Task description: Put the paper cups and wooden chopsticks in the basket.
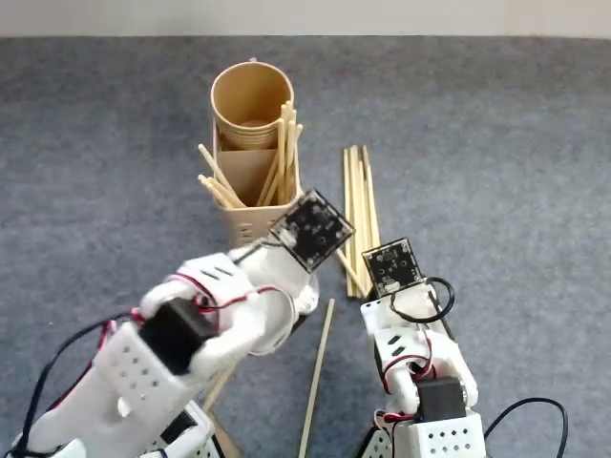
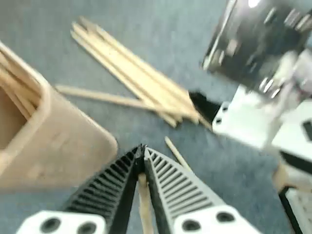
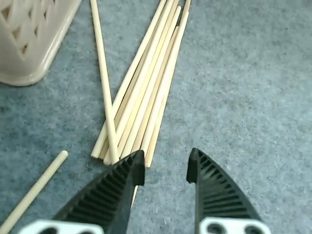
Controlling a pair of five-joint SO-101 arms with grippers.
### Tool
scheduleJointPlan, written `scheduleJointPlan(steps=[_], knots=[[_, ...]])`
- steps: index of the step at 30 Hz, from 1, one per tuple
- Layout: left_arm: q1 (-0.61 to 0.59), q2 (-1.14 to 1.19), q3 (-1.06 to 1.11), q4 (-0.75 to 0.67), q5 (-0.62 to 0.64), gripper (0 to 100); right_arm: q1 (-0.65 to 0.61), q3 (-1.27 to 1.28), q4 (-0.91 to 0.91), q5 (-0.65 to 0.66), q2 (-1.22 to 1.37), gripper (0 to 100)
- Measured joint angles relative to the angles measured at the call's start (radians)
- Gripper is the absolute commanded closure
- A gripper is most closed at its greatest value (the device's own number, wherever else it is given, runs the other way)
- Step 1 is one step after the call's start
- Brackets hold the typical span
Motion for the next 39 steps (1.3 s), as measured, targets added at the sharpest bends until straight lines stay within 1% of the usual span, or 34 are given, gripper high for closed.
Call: scheduleJointPlan(steps=[2,4,7,10,11,13,15,16,18,21,22,24,26,30,33,35,39], knots=[[0.000,0.000,-0.086,0.000,-0.044,100,0.000,0.000,0.000,0.000,0.000,84.3],[-0.026,0.000,-0.158,0.000,-0.098,100,0.000,0.000,0.000,0.000,0.000,84.3],[-0.098,0.000,-0.245,-0.011,-0.193,99,0.000,0.000,0.000,0.000,0.000,84.3],[-0.180,-0.005,-0.290,-0.009,-0.216,99,0.000,0.000,0.000,0.000,0.000,84.3],[-0.186,-0.011,-0.292,0.014,-0.215,97,0.000,0.000,0.000,0.000,0.000,84.3],[-0.186,-0.011,-0.279,0.103,-0.215,89,0.000,0.000,0.000,0.000,0.000,84.3],[-0.190,-0.011,-0.247,0.247,-0.215,81,0.000,0.000,0.000,0.000,0.000,84.3],[-0.196,-0.011,-0.215,0.324,-0.224,79,0.000,0.000,0.000,0.000,0.000,84.3],[-0.204,-0.011,-0.135,0.439,-0.298,77,0.000,0.000,0.000,0.000,0.000,84.3],[-0.199,-0.011,0.041,0.474,-0.445,73,0.000,0.000,0.000,0.000,0.000,84.3],[-0.199,-0.011,0.120,0.463,-0.470,71,0.000,0.000,0.000,0.000,0.000,84.3],[-0.201,-0.011,0.262,0.390,-0.491,68,0.000,0.000,0.000,0.000,0.000,84.3],[-0.233,-0.009,0.358,0.301,-0.517,66,0.000,0.000,0.000,0.000,0.000,84.3],[-0.290,-0.009,0.454,0.123,-0.598,68,0.000,0.000,0.000,0.000,0.000,84.3],[-0.324,-0.009,0.551,-0.037,-0.611,71,0.000,0.000,0.000,0.000,0.000,84.3],[-0.322,-0.009,0.626,-0.135,-0.612,73,0.000,0.000,0.000,0.000,0.000,84.3],[-0.319,-0.009,0.744,-0.282,-0.612,77,0.000,0.000,0.000,0.000,0.000,84.3]])
